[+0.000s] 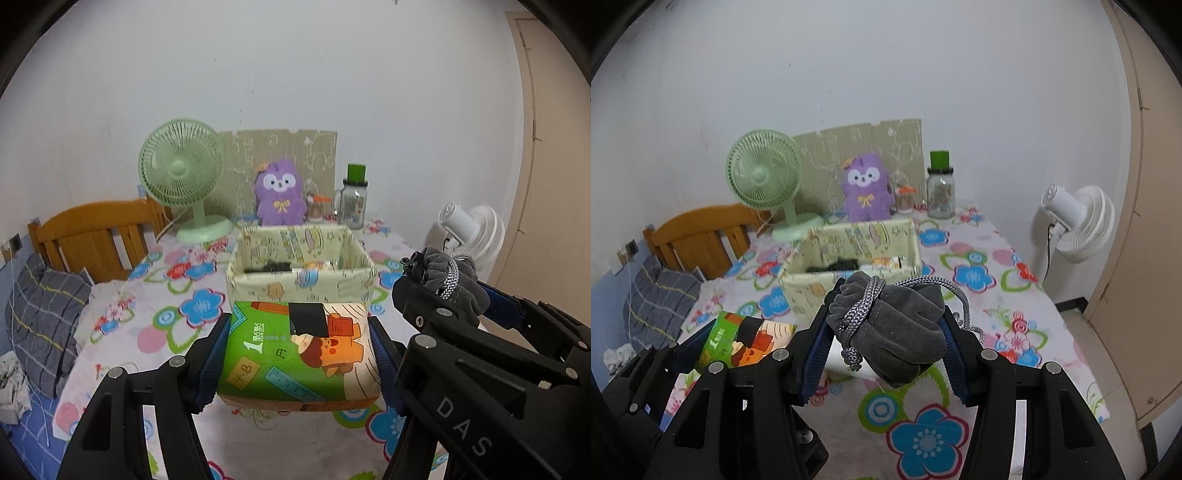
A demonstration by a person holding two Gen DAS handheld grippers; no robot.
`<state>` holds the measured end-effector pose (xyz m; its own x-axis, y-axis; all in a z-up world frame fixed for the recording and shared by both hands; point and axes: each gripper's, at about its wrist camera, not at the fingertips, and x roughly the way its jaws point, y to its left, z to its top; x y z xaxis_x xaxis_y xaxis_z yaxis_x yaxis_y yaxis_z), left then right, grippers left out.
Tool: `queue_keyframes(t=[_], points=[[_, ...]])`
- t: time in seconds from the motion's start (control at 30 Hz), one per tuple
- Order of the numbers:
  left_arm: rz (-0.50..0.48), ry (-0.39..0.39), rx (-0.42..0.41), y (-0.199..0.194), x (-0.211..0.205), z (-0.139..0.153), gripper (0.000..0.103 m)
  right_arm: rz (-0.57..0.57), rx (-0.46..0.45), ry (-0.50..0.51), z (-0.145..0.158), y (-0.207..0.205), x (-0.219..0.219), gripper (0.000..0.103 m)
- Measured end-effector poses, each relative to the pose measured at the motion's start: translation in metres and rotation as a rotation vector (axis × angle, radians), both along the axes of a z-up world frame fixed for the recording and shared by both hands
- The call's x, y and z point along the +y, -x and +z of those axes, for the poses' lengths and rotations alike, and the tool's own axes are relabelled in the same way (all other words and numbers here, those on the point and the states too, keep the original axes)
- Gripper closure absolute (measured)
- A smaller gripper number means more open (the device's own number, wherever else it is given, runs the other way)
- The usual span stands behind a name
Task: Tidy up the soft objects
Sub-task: 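Lift the tissue pack and grey pouch and carry them over the box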
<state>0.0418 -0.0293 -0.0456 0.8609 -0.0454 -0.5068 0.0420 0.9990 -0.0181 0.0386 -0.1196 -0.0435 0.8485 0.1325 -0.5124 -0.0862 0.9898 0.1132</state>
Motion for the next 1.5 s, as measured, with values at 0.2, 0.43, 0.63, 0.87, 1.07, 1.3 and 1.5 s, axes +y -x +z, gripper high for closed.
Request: queue_keyframes(t=[0.2, 0.43, 0.63, 0.87, 1.07, 1.3, 1.5], points=[[0.002, 0.015, -0.032, -0.005, 0.004, 0.019, 0.032, -0.007, -0.023, -0.007, 0.021, -0.005, 0.002, 0.045], [-0.015, 0.013, -0.054, -0.016, 0.008, 0.039, 0.032, -0.019, -0.053, 0.004, 0.043, -0.016, 0.007, 0.045], [-0.018, -0.005, -0.080, -0.031, 0.009, 0.056, 0.032, -0.019, -0.083, 0.012, 0.058, -0.029, 0.009, 0.045], [-0.016, -0.006, -0.086, -0.050, 0.012, 0.061, 0.032, -0.017, -0.093, 0.014, 0.066, -0.048, 0.011, 0.045], [-0.004, -0.011, -0.076, -0.069, 0.014, 0.060, 0.032, -0.009, -0.081, 0.008, 0.065, -0.070, 0.015, 0.045], [-0.002, -0.016, -0.055, -0.095, 0.014, 0.052, 0.032, 0.001, -0.045, -0.015, 0.056, -0.101, 0.014, 0.045], [-0.009, -0.011, -0.024, -0.123, 0.013, 0.041, 0.032, -0.003, -0.014, -0.013, 0.044, -0.129, 0.015, 0.045]])
